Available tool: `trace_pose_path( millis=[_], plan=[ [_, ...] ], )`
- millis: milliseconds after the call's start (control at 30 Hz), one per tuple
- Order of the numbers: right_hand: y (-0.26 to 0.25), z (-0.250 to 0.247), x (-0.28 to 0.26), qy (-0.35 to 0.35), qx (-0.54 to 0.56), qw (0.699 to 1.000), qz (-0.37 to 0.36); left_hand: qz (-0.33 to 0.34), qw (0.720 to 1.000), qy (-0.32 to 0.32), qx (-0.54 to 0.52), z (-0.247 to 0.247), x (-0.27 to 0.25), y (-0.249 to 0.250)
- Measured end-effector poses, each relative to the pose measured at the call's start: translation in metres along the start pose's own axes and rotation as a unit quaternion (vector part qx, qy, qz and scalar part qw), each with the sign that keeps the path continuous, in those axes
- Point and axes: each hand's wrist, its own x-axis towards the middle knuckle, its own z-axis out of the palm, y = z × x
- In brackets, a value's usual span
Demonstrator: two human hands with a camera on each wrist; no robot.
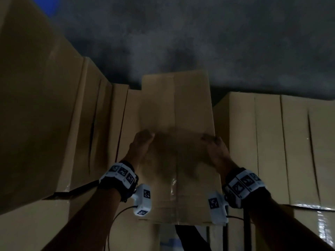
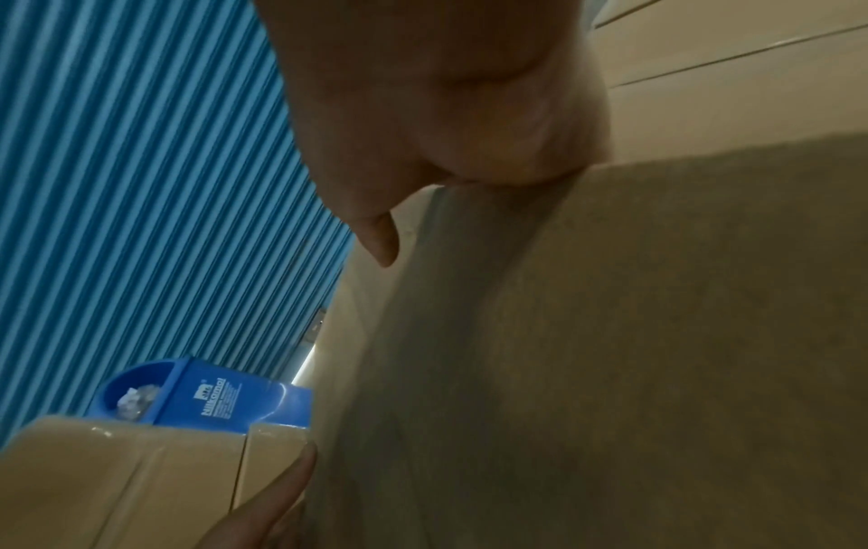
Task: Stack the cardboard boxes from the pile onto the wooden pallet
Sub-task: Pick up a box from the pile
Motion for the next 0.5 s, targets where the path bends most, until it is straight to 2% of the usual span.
trace_pose_path(
  millis=[67,200,300,400,500],
  plan=[
    [0.008,-0.004,-0.009,-0.003,0.036,0.999,0.001,0.006,1.000,0.029,-0.010,0.004,-0.017,-0.005],
    [0.028,-0.007,-0.045,0.025,-0.005,0.999,-0.023,0.088,0.994,0.061,0.033,0.009,-0.065,-0.009],
    [0.036,-0.013,-0.085,0.057,-0.018,0.996,-0.062,0.130,0.987,0.087,0.025,0.002,-0.111,-0.011],
    [0.036,-0.021,-0.139,0.068,-0.028,0.991,-0.107,0.178,0.977,0.118,0.023,-0.012,-0.166,-0.017],
    [0.033,-0.029,-0.211,0.100,-0.012,0.977,-0.188,0.234,0.964,0.125,-0.003,-0.032,-0.231,-0.026]
  ],
)
